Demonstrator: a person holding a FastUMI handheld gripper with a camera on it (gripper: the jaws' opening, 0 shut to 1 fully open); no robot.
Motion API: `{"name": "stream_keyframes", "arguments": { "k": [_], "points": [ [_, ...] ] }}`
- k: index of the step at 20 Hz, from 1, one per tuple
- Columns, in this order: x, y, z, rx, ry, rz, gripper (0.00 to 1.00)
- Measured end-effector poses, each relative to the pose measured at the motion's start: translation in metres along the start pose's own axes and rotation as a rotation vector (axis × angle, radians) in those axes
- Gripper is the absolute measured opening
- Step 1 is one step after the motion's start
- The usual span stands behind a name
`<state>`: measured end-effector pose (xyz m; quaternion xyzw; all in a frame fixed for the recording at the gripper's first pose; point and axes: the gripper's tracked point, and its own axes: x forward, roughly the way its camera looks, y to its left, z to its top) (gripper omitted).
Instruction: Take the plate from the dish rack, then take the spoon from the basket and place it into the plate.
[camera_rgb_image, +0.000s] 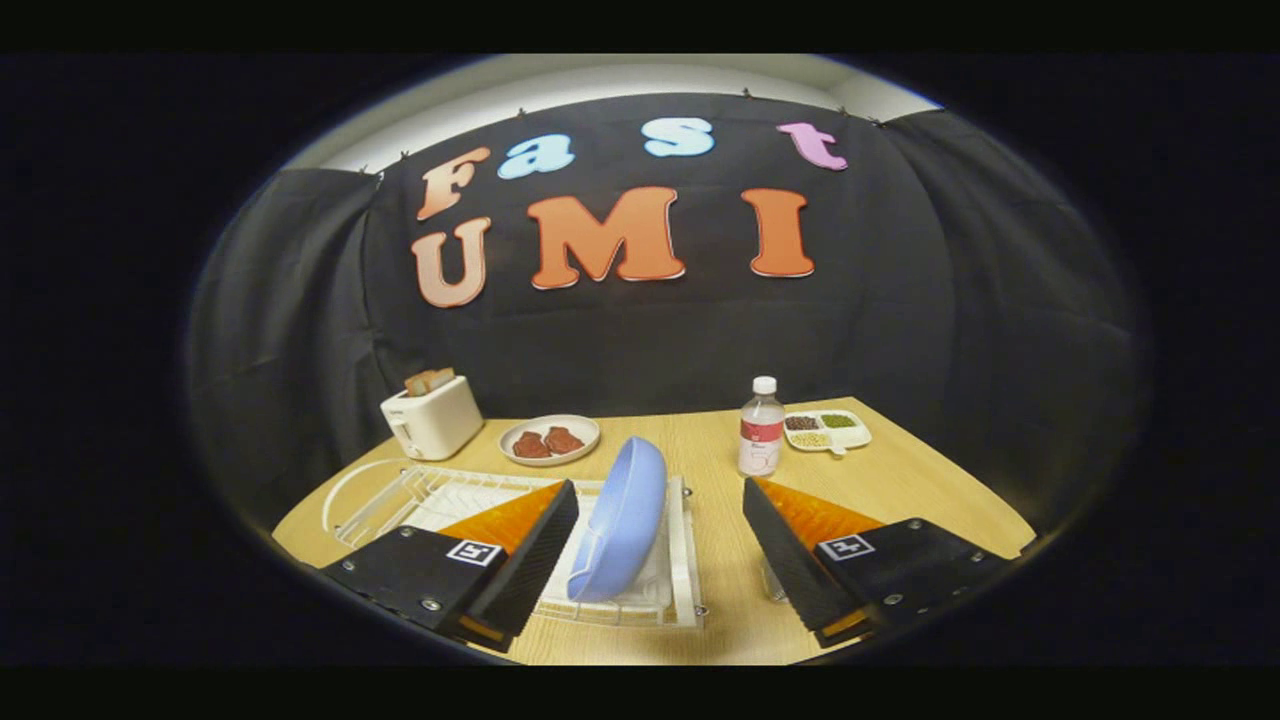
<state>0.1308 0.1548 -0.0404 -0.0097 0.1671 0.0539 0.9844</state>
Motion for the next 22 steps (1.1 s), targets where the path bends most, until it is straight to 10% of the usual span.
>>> {"name": "stream_keyframes", "arguments": {
  "k": [6, 13, 22],
  "points": [
    [0.041, 0.005, -0.033, 0.077, 0.144, -0.069, 0.84],
    [0.048, 0.004, -0.044, -0.014, 0.172, -0.186, 0.33],
    [0.037, 0.013, 0.007, -0.253, 0.051, -0.282, 0.27]
  ]
}}
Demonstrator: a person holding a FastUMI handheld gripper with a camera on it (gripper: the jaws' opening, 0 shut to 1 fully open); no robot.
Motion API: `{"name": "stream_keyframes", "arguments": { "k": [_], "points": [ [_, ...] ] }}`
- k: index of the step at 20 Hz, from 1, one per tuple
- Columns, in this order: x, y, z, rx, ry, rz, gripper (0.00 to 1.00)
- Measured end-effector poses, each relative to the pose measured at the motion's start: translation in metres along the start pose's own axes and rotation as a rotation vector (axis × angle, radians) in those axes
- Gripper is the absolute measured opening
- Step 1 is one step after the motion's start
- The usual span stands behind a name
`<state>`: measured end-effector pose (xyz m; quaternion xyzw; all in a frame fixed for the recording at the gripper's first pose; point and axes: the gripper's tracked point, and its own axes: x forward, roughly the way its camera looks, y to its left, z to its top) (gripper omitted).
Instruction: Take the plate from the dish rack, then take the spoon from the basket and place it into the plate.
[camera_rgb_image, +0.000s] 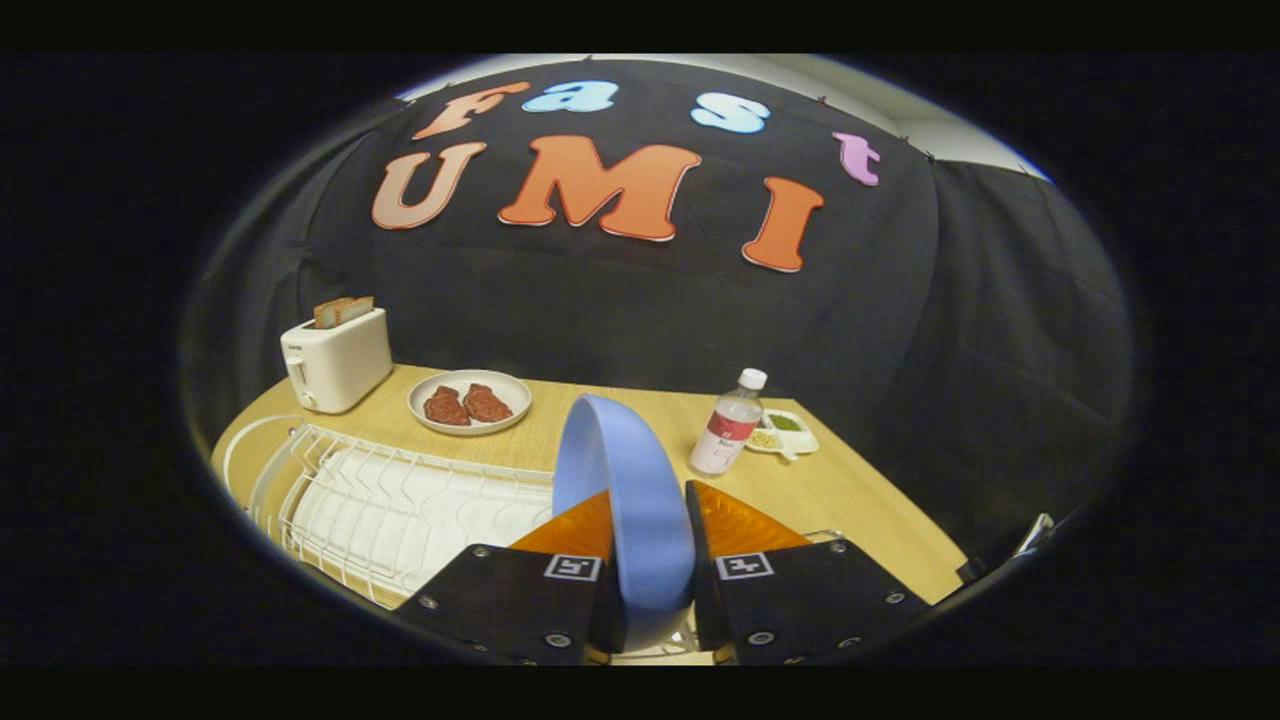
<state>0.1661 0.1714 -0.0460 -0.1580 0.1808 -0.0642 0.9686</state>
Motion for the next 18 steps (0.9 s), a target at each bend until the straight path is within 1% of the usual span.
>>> {"name": "stream_keyframes", "arguments": {
  "k": [2, 4, 8, 13, 18],
  "points": [
    [-0.005, -0.008, 0.009, -0.019, -0.027, -0.016, 0.27],
    [-0.015, -0.012, 0.011, 0.015, -0.036, 0.005, 0.27],
    [-0.046, -0.015, 0.005, 0.124, -0.021, 0.105, 0.27],
    [-0.101, -0.024, -0.018, 0.259, -0.017, 0.232, 0.27],
    [-0.145, -0.022, -0.062, 0.393, 0.021, 0.351, 0.27]
  ]
}}
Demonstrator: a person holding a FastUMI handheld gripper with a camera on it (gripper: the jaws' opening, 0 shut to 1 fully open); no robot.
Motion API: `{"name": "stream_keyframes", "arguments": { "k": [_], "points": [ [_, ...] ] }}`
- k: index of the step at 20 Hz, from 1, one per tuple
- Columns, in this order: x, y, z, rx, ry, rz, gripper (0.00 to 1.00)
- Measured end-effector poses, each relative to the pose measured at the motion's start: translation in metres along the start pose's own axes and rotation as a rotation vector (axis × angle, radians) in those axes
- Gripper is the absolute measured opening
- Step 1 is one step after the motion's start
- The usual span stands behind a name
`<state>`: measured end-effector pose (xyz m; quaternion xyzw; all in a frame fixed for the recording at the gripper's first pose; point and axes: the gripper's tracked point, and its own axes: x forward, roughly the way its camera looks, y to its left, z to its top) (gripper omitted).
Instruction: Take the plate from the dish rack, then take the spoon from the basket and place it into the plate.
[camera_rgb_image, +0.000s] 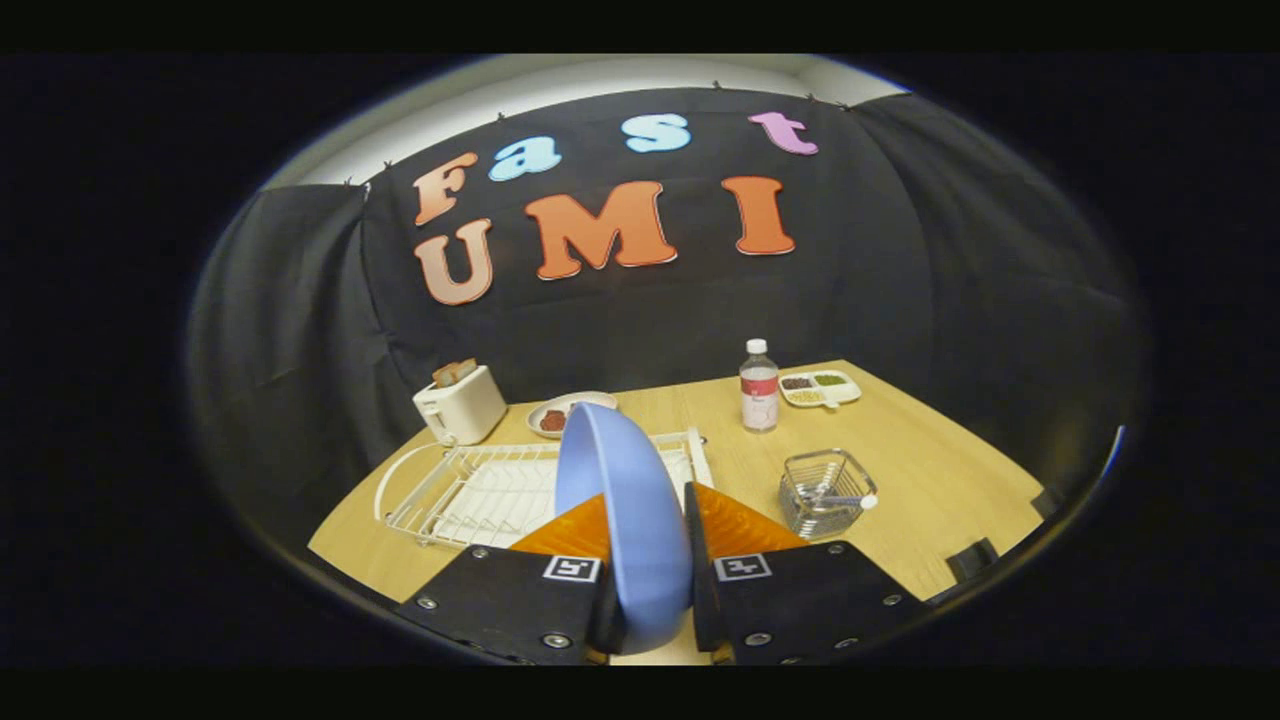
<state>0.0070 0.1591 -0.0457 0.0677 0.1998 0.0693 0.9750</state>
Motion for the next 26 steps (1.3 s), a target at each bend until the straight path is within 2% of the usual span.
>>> {"name": "stream_keyframes", "arguments": {
  "k": [5, 12, 21, 23, 26],
  "points": [
    [-0.021, 0.003, -0.065, 0.204, 0.11, 0.122, 0.27],
    [-0.018, 0.007, -0.134, 0.427, 0.188, 0.191, 0.27],
    [0.004, 0.034, -0.182, 0.67, 0.281, 0.246, 0.27],
    [0.007, 0.038, -0.194, 0.652, 0.31, 0.227, 0.27],
    [0.012, 0.042, -0.186, 0.649, 0.303, 0.231, 0.28]
  ]
}}
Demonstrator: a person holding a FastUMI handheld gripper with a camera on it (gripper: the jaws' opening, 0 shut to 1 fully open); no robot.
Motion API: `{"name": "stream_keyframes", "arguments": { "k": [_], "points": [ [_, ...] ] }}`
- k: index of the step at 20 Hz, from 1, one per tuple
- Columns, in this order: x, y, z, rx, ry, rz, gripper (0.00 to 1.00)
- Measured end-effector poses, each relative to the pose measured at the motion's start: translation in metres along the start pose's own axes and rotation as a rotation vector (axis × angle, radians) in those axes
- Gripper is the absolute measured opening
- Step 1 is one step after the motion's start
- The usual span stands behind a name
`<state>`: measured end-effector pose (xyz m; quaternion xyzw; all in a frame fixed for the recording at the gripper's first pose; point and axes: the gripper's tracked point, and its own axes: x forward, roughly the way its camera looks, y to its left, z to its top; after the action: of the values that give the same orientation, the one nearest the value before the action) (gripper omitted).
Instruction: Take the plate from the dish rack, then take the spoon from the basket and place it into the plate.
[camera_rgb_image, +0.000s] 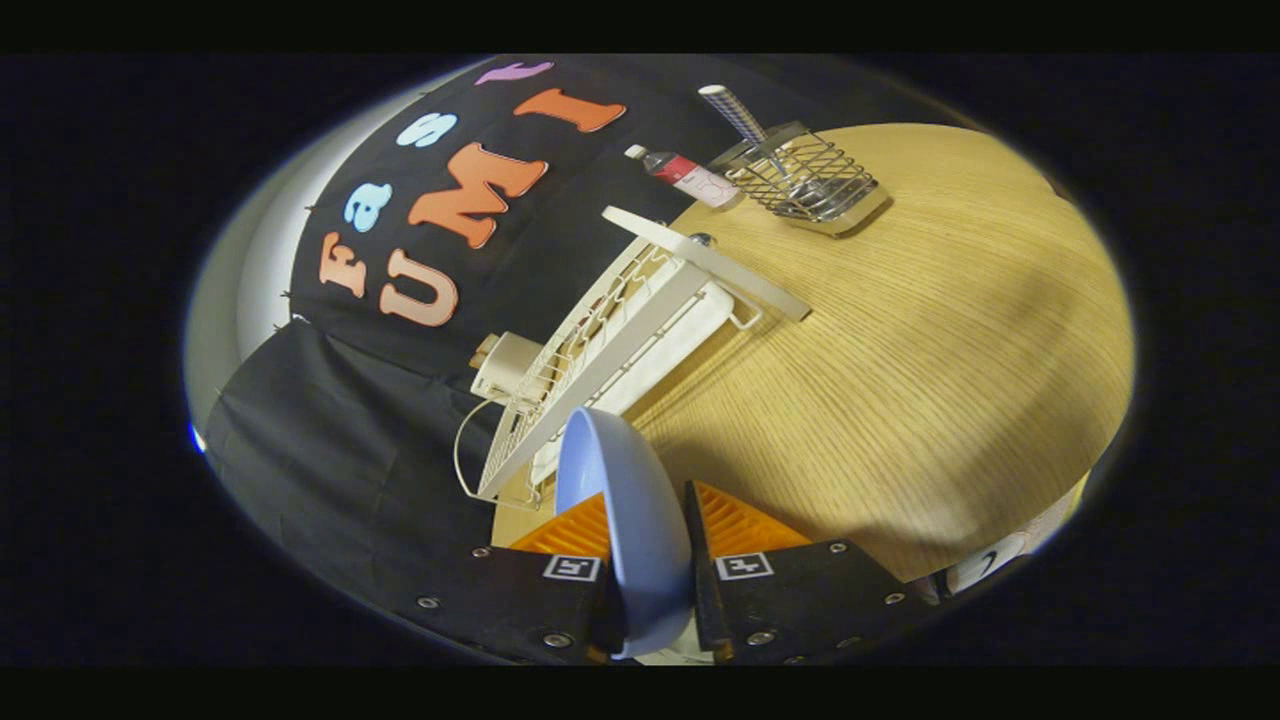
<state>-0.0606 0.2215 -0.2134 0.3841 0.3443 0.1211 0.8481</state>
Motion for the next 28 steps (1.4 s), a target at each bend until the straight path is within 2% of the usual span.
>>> {"name": "stream_keyframes", "arguments": {
  "k": [4, 8, 12, 13, 15, 18, 28],
  "points": [
    [-0.001, -0.013, 0.013, -0.093, -0.035, -0.052, 0.33],
    [-0.013, -0.023, 0.027, -0.191, -0.077, -0.08, 0.47],
    [-0.029, -0.033, 0.056, -0.302, -0.148, -0.115, 0.72],
    [-0.032, -0.037, 0.063, -0.324, -0.163, -0.125, 0.83],
    [-0.04, -0.042, 0.077, -0.363, -0.195, -0.148, 0.95],
    [-0.05, -0.047, 0.101, -0.423, -0.247, -0.167, 0.98],
    [-0.072, -0.049, 0.186, -0.598, -0.447, -0.271, 0.98]
  ]
}}
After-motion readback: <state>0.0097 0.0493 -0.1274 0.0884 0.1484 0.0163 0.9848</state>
